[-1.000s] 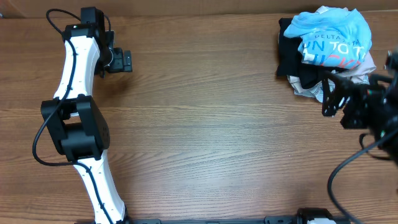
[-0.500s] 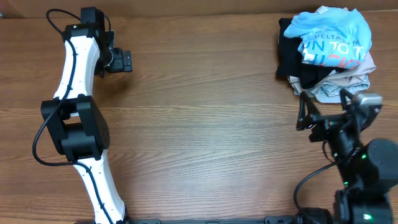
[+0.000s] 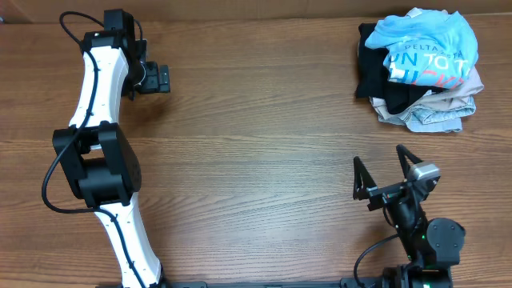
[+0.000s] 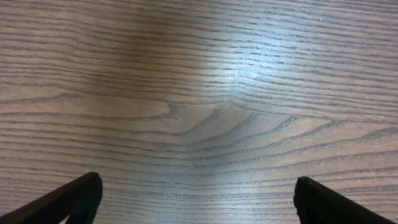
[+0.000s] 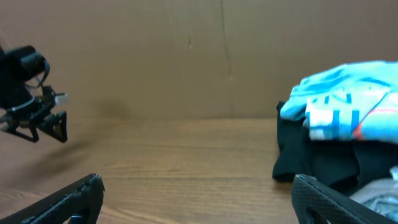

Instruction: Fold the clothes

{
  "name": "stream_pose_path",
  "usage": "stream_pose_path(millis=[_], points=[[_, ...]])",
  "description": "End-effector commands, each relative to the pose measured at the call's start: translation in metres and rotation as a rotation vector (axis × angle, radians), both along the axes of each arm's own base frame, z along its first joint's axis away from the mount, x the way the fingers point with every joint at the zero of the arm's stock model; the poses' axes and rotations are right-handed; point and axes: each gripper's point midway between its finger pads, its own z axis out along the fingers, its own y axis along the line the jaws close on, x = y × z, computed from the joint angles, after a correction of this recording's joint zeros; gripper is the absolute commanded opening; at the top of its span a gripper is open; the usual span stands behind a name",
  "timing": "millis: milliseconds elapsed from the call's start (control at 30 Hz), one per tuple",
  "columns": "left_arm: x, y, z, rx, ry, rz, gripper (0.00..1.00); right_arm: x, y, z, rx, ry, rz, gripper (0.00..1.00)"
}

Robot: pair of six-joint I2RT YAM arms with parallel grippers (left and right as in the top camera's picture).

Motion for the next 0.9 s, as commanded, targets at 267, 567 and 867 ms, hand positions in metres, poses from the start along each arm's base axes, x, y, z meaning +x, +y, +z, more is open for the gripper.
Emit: stream_pose_path(millis=[267, 567, 867], points=[[0.002, -0.004, 0.004, -0.002, -0.010, -0.002, 1.00, -0.003, -0.008, -0.022, 0.004, -0.020, -0.071, 1.00], [0.002, -0.004, 0.004, -0.002, -0.010, -0.002, 1.00, -0.006, -0.009, -0.044, 0.002, 0.017, -0.079, 1.00], [0.002, -0.004, 0.004, -0.002, -0.010, -0.002, 0.99, -0.008, -0.010, -0.044, 0.002, 0.014, -0.082, 1.00]])
